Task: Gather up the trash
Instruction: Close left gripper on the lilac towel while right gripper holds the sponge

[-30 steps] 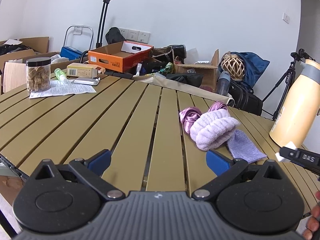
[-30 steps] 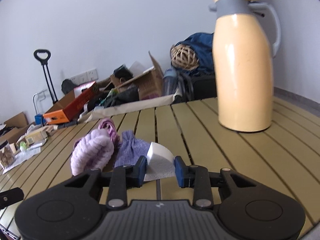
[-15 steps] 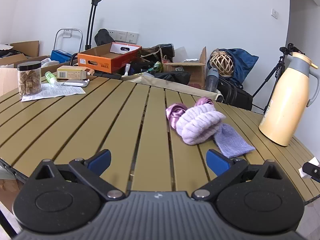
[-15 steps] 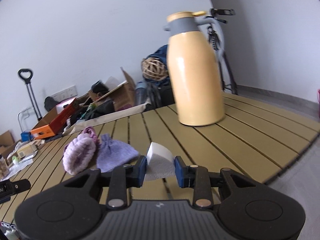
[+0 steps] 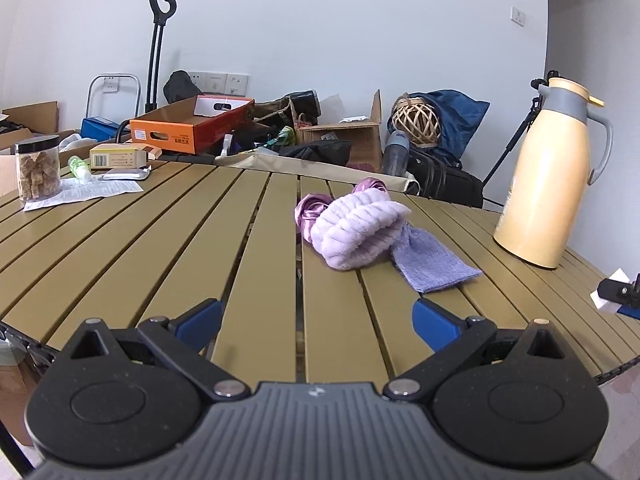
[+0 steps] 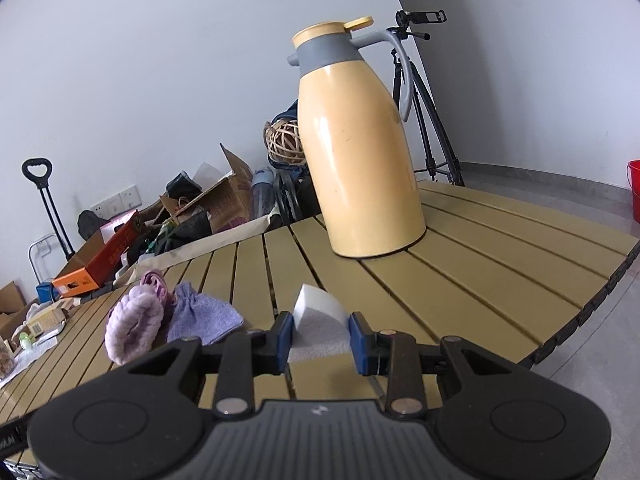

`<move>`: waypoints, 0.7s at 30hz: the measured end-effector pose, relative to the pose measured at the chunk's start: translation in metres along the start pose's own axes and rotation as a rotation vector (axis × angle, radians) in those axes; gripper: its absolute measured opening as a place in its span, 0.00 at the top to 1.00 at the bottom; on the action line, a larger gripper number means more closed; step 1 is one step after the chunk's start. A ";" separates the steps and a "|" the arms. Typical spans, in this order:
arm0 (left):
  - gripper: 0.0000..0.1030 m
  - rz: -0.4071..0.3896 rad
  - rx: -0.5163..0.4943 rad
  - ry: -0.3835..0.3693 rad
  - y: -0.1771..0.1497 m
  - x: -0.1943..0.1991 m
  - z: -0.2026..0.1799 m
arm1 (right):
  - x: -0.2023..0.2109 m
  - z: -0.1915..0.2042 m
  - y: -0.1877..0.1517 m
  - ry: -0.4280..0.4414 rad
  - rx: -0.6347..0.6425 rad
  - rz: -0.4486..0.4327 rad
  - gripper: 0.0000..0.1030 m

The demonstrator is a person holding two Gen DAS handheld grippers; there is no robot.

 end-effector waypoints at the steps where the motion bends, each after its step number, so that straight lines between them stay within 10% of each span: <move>1: 0.00 -0.002 0.000 -0.003 0.000 0.001 0.000 | 0.000 -0.003 0.002 -0.003 -0.003 -0.005 0.71; 21: 0.00 0.004 -0.163 0.134 0.060 -0.070 -0.073 | 0.000 -0.057 0.016 0.024 -0.152 -0.018 0.71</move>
Point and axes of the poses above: each gripper's, at about its wrist camera, not at the fingertips, and x roughly against the way its jaws point, z to its left, y to its top, the point moved 3 cm from there along -x, roughly the way its jaws point, and after that the axes turned 6 degrees about z, right-handed, at the moved point
